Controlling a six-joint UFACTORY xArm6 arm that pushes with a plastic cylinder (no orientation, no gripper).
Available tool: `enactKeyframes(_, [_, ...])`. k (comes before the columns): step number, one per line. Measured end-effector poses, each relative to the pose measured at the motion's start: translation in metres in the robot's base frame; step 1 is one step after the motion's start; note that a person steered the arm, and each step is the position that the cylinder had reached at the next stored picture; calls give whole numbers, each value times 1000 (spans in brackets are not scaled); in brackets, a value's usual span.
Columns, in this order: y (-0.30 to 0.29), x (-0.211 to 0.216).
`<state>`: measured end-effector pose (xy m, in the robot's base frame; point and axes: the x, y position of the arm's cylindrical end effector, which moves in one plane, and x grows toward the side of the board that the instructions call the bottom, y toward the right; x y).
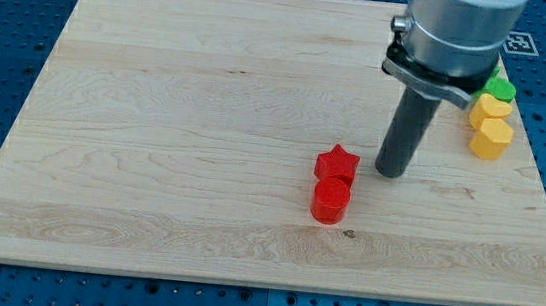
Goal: Nudge the red star slightly to the left
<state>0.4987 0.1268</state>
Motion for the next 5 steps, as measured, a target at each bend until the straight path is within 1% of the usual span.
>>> enactKeyframes(2, [0, 32])
enactKeyframes(3, [-11, 27])
enactKeyframes(5, [-16, 1])
